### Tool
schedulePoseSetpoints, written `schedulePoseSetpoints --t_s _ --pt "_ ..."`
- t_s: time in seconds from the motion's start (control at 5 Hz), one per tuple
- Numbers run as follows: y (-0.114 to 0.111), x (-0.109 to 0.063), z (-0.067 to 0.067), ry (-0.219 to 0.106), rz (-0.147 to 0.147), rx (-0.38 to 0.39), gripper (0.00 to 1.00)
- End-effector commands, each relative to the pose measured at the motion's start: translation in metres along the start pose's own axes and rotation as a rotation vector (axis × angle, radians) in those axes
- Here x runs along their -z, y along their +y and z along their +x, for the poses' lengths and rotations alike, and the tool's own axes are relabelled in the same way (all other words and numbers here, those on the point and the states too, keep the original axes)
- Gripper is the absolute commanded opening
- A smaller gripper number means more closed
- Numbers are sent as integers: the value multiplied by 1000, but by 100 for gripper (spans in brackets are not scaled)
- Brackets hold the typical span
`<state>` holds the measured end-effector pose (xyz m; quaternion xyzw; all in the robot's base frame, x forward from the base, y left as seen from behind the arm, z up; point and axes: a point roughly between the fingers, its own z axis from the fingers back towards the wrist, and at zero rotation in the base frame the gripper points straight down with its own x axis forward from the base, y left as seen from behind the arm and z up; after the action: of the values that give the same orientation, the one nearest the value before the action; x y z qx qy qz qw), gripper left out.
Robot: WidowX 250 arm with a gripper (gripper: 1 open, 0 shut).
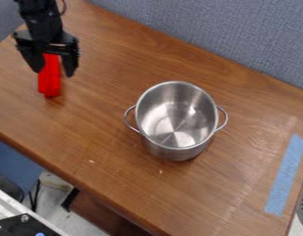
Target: Put the red object in the metal pot
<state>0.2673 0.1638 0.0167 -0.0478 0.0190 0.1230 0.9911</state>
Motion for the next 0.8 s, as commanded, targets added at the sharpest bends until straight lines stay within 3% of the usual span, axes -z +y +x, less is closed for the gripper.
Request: schedulePoseSetpoints --t_s 0.0,0.4,0.6 --pt "1 -35 -1 -86 21 -20 100" --pt "-7 -49 -24 -86 -4 -86 100" --pt "-6 -42 -28 -91 -23 -120 100"
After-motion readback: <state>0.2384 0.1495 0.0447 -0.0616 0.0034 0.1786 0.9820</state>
